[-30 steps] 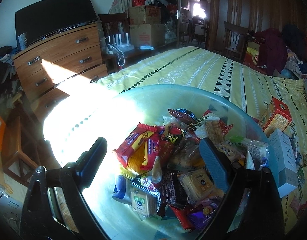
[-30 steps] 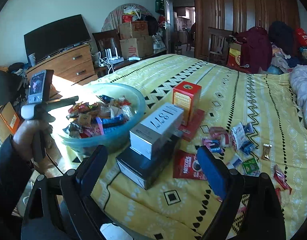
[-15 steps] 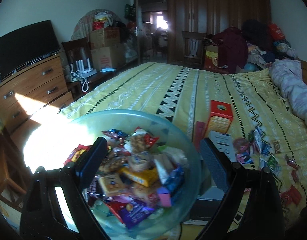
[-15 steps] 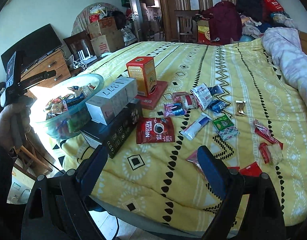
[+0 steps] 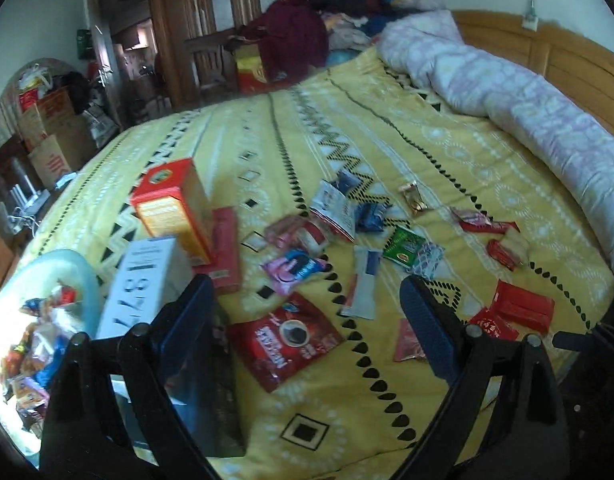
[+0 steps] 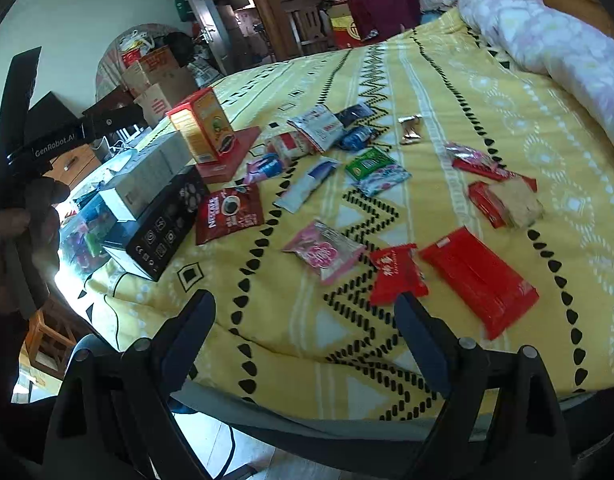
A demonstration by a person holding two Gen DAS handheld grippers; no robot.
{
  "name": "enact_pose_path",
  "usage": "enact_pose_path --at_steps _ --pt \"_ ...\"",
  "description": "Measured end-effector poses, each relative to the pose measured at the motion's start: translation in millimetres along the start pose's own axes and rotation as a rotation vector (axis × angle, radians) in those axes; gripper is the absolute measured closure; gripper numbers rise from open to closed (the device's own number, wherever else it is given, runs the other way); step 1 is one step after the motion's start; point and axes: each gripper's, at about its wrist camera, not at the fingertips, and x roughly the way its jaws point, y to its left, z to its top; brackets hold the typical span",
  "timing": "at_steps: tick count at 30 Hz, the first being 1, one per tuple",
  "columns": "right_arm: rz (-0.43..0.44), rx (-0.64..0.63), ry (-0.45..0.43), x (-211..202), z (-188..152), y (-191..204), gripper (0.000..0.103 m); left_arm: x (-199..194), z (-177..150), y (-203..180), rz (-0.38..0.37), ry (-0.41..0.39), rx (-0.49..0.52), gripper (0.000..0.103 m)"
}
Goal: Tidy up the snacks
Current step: 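Move both open tools back over the snacks on the bed, then grasp the white-and-red wafer packet with the left tool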
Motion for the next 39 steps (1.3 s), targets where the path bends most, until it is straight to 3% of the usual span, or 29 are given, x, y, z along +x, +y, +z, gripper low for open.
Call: enact_pose_path --at_steps 3,7,10,19,20,21,22,23,24,25,27,29,33,38,39 --pt "-0.001 0.036 0.01 6.7 -1.5 -23.4 0.01 43.8 3.0 -13.8 -0.019 0.064 0.014 0.009" --pt "0.005 0.056 0.033 22.1 -0.4 -39.5 0.01 105.8 13.1 -6.4 -0.056 0.158 -0.086 0.01" --pt "0.021 0.078 0.046 35.3 1.3 -49.2 0.01 146.5 20.4 -2.9 0.0 0.184 -0.106 0.01" --pt "0.077 0.189 0.09 55.7 0.6 -73.1 0.01 246.4 19.6 1.7 0.137 0.331 0.013 0.007" --pt "0.078 0.195 0.084 54.6 0.9 -74.9 0.01 249.7 17.5 2.3 0.126 0.345 0.011 0.007" --pt "0.078 0.207 0.079 53.8 1.0 -77.4 0.01 246.7 16.7 -0.8 0.091 0.34 0.008 0.019" --pt "0.076 0.217 0.078 54.0 0.9 -79.4 0.01 240.0 17.7 -8.7 0.001 0.348 0.023 0.033" --pt "0.073 0.228 0.077 54.3 0.6 -81.6 0.01 230.7 19.2 -16.5 -0.077 0.365 0.053 0.036" --pt "0.072 0.235 0.077 54.8 0.9 -83.0 0.01 213.5 19.5 -22.6 -0.205 0.36 0.064 0.049" --pt "0.071 0.241 0.076 54.7 1.2 -84.2 0.01 196.1 18.7 -22.7 -0.305 0.339 0.038 0.054" --pt "0.065 0.242 0.071 53.5 2.2 -84.8 0.01 168.4 14.1 -18.2 -0.389 0.31 -0.013 0.054" --pt "0.065 0.238 0.069 52.8 2.8 -83.9 0.01 148.0 9.7 -13.0 -0.398 0.272 -0.047 0.054" --pt "0.079 0.228 0.076 54.9 2.4 -79.6 0.01 139.0 3.8 -18.7 -0.287 0.266 -0.015 0.051" --pt "0.088 0.239 0.087 57.8 0.8 -80.2 0.01 169.3 17.4 -8.7 -0.227 0.315 -0.097 0.029" --pt "0.089 0.244 0.09 58.3 0.6 -80.8 0.01 173.9 20.0 -11.2 -0.215 0.317 -0.102 0.019"
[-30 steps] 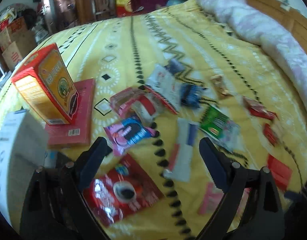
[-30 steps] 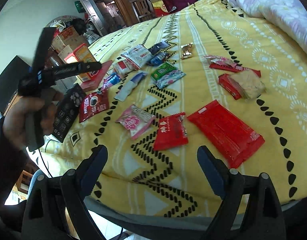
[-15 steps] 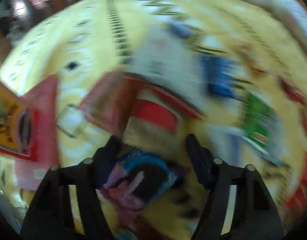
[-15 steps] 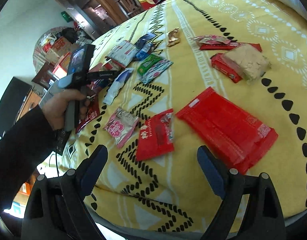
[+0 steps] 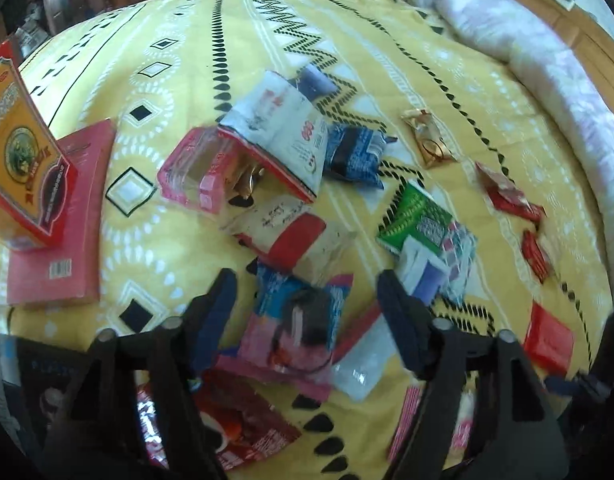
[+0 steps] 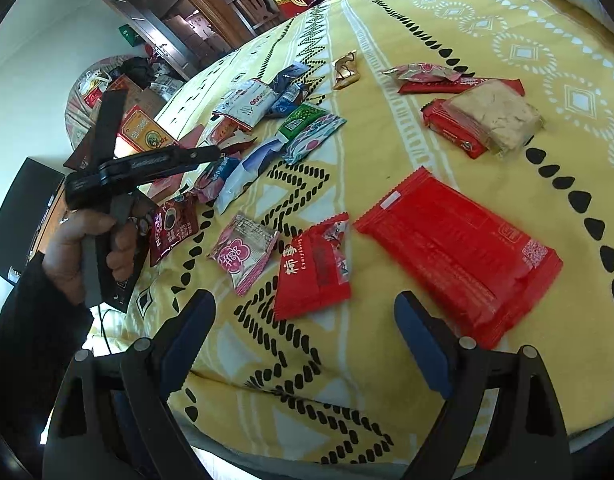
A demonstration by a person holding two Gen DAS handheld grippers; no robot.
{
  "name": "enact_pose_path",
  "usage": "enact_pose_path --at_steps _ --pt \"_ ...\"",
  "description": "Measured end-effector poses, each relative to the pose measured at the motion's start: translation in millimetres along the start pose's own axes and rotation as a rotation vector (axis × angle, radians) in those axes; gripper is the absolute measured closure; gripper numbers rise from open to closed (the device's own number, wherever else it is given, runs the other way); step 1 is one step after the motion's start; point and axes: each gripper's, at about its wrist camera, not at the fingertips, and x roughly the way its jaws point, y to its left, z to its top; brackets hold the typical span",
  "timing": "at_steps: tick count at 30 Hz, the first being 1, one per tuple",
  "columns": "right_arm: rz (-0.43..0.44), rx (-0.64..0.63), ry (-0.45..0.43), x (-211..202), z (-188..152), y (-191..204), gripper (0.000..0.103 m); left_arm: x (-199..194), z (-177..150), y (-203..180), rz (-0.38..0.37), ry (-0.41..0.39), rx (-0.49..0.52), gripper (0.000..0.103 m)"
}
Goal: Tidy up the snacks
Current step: 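Grasp the white-and-red wafer packet with the left tool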
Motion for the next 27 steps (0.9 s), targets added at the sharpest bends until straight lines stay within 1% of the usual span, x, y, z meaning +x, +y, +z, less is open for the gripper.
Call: enact_pose_path --at_steps 1,4,6,7,8,9,10,11,12,15,17,20,23,24,26,27 --pt "0.001 0.005 0.003 0.7 -0.1 -0.8 0.01 4.3 3.4 -2.5 0.023 -0.002 -0.006 0.015" --pt "-0.003 0.003 0.011 2.5 -0.6 -0.4 0.01 20.1 14.7 -7.0 0.079 0.005 -0.019 0.015" --pt "-0.004 0.001 0.015 3.7 -0.9 -0.4 0.01 34.7 20.8 -6.1 0.149 0.023 -0.016 0.017" --pt "-0.005 0.001 0.019 4.2 -1.1 -0.4 0.01 41.9 22.2 -4.8 0.171 0.04 -0.021 0.024" --pt "-0.005 0.001 0.02 5.2 -1.0 -0.7 0.01 46.9 22.8 -1.4 0.16 0.053 -0.036 0.031" --pt "-0.004 0.0 0.021 5.2 -1.0 -0.7 0.01 50.0 22.4 3.2 0.146 0.056 -0.056 0.056" --pt "-0.004 0.0 0.02 5.1 -1.3 -0.7 0.01 48.5 21.6 5.9 0.162 0.04 -0.064 0.075" --pt "-0.003 0.0 0.018 4.8 -1.5 -0.7 0.01 44.6 20.8 7.1 0.168 0.024 -0.065 0.079" --pt "-0.003 0.001 0.016 4.5 -1.5 -0.7 0.01 40.9 20.1 7.7 0.158 0.012 -0.064 0.082" --pt "-0.006 -0.003 0.014 4.6 -1.5 0.0 0.01 16.9 14.6 4.9 0.127 -0.052 -0.041 0.082" --pt "-0.011 -0.013 0.011 4.3 -1.7 1.3 0.01 -11.3 5.2 1.0 0.082 -0.105 -0.031 0.082" --pt "-0.018 -0.018 0.009 4.9 -2.2 2.4 0.01 -42.7 -14.6 -3.3 0.016 -0.145 -0.002 0.082" --pt "-0.03 -0.032 0.007 5.7 -2.6 5.1 0.01 -64.6 -46.2 -11.3 -0.084 -0.123 0.03 0.082" --pt "-0.033 -0.038 0.008 5.9 -2.9 6.1 0.01 -66.2 -58.1 -15.8 -0.104 -0.103 0.052 0.082" --pt "-0.04 -0.048 0.007 6.5 -3.7 8.1 0.01 -61.0 -81.8 -21.1 -0.177 -0.026 0.092 0.081" --pt "-0.043 -0.053 0.007 6.5 -4.3 9.0 0.01 -57.7 -95.6 -23.5 -0.174 -0.006 0.11 0.079"
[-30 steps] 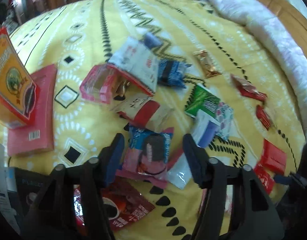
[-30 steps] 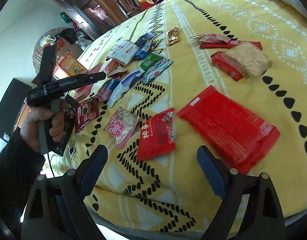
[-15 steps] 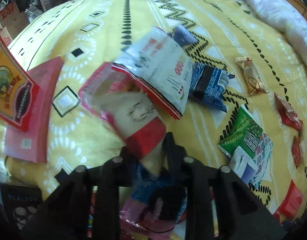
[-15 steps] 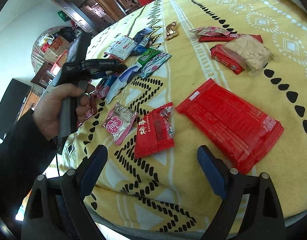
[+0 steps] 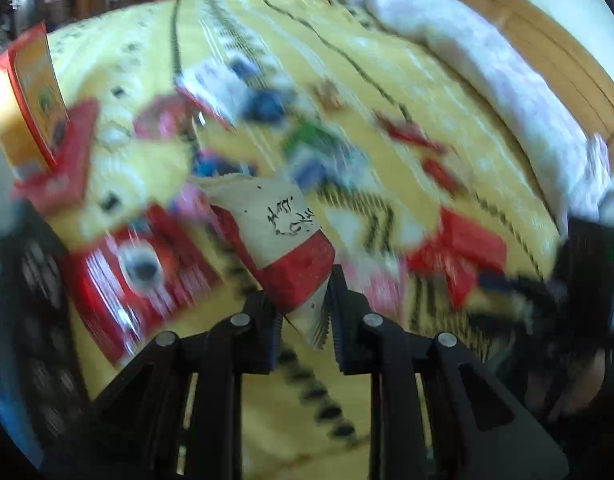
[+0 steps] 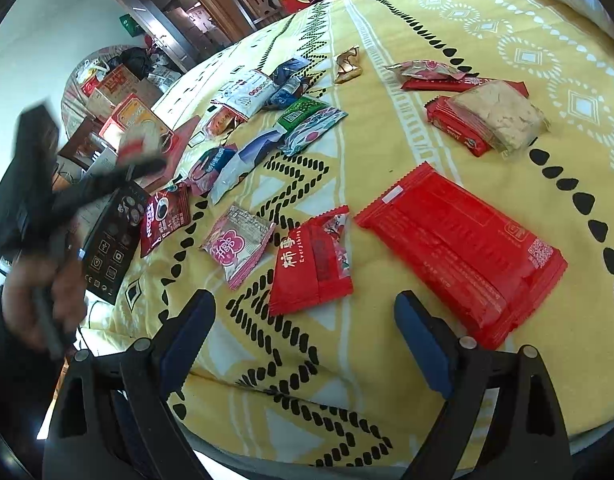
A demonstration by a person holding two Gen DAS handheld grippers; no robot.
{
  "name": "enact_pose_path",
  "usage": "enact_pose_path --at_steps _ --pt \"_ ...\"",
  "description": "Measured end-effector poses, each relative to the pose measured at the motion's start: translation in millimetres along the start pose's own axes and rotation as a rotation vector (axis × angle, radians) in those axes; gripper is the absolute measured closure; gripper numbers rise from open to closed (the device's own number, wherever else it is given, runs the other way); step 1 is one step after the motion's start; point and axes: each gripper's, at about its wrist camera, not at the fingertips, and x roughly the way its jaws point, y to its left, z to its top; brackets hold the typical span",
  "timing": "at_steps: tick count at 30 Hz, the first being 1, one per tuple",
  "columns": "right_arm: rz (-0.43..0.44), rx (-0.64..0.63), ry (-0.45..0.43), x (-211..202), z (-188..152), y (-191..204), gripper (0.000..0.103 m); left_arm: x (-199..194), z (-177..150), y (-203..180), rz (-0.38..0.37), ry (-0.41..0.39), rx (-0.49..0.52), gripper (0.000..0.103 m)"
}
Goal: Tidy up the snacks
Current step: 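Grasp the white-and-red wafer packet with the left tool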
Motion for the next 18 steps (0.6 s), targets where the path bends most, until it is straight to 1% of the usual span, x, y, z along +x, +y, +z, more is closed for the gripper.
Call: enact_pose_path --at_steps 1,2,3,4,5,7,9,10,12,13,15,17,18 --pt "-0.005 -0.008 0.001 0.2 -0.4 1.7 0.01 4.3 -13.2 -2.4 0.002 0.018 0.015 0.08" --pt "-0.007 -0.014 0.001 -0.5 -1.1 2.5 0.01 8.4 -23.5 -3.7 -0.013 0.044 0.022 0.079" --pt "-0.01 -0.021 -0.001 -1.5 -1.8 4.0 0.01 13.6 -32.7 -4.2 -0.013 0.079 0.029 0.077" --pt "-0.014 -0.031 -0.002 -2.4 -2.4 5.7 0.01 15.4 -39.1 -3.8 0.001 0.093 0.03 0.068" --pt "-0.017 -0.037 -0.003 -3.2 -3.3 6.6 0.01 12.8 -44.0 -1.9 0.013 0.088 0.013 0.059" --pt "-0.023 -0.05 -0.003 -5.4 -4.7 8.5 0.01 2.1 -49.6 -0.1 0.02 0.055 -0.026 0.019" --pt "-0.025 -0.062 -0.001 -7.7 -5.5 9.8 0.01 -7.9 -52.8 1.8 0.064 0.008 -0.048 0.005" --pt "-0.026 -0.068 0.003 -8.8 -5.7 10.6 0.01 -13.0 -57.1 2.7 0.092 -0.012 -0.061 0.005" --pt "-0.03 -0.08 0.004 -11.1 -4.8 12.5 0.01 -13.7 -55.5 5.3 0.101 -0.021 -0.091 0.005" --pt "-0.031 -0.087 0.004 -12.5 -4.0 13.8 0.01 -12.5 -53.5 6.8 0.119 -0.029 -0.111 0.005" --pt "-0.036 -0.105 0.0 -15.6 -2.6 16.8 0.01 -5.8 -47.9 9.6 0.142 -0.022 -0.152 0.006" --pt "-0.04 -0.114 -0.002 -17.7 -0.5 19.1 0.01 7.8 -44.8 6.4 0.157 -0.001 -0.179 0.01" --pt "-0.041 -0.119 -0.005 -18.2 1.3 20.0 0.01 11.5 -43.9 4.6 0.165 0.005 -0.183 0.014"
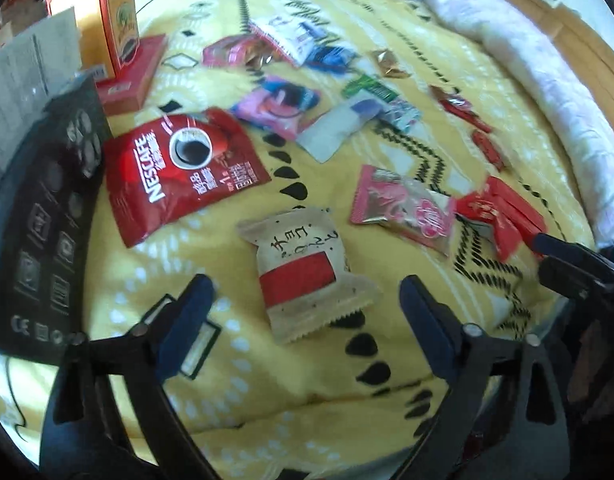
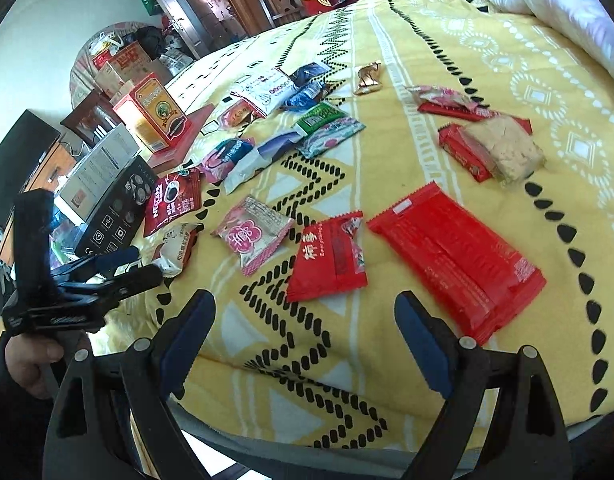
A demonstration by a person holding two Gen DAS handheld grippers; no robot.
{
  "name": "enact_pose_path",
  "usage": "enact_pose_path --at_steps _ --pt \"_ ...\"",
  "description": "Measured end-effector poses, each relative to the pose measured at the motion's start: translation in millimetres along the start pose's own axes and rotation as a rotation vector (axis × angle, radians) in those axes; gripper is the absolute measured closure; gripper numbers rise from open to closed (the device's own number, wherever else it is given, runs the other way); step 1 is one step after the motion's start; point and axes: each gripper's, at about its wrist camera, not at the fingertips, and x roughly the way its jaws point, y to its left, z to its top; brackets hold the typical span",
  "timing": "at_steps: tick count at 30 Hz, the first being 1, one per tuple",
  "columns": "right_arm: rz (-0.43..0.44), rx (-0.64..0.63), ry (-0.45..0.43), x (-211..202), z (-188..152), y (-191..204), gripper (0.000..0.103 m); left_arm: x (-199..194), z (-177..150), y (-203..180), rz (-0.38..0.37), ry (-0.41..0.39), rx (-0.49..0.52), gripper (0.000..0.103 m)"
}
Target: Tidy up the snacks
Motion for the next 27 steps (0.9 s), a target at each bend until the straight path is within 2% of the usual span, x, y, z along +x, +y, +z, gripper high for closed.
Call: enact_pose_path --at_steps 2,4,5,7,9,11,15,18,23,27 --pt "-0.005 -0.005 -0.006 -0.1 4.5 0.3 0.01 8.6 0.2 -7.2 0.043 0.002 0.025 0.019" --pt "-0.009 -0.013 -0.008 3.2 11.3 1.3 0.01 12.2 -3.9 -7.2 0.094 0.005 0.056 0.034" --pt "-0.018 -0.022 -0.006 6.9 15.0 2.1 0.011 14.1 -4.1 -5.8 0.103 -0.001 0.046 0.038" --pt "-0.019 -0.033 0.013 16.5 21.5 2.6 0.021 8.3 -7.8 2.9 0.096 -0.014 0.02 0.043" --pt "-0.037 -0.052 0.039 29.0 26.3 4.5 0.032 6.2 -9.1 5.4 0.095 -0.024 0.024 0.044" --pt "-0.078 -0.07 0.051 39.1 27.4 5.5 0.033 4.6 -10.5 8.4 0.086 -0.032 0.019 0.045" --pt "-0.098 -0.054 0.091 56.0 20.7 -3.6 0.036 -1.8 -13.9 11.8 0.074 -0.054 0.017 0.046" --pt "-0.066 -0.034 0.062 49.3 17.4 -8.6 0.053 -11.5 -13.4 11.3 0.069 -0.079 0.023 0.046" --pt "-0.035 -0.065 -0.025 26.3 23.4 5.2 0.058 -40.5 -7.6 6.7 0.085 -0.159 0.059 0.046" --pt "-0.014 -0.081 -0.086 5.2 34.6 24.8 0.059 -80.1 3.1 7.5 0.116 -0.273 0.083 0.046"
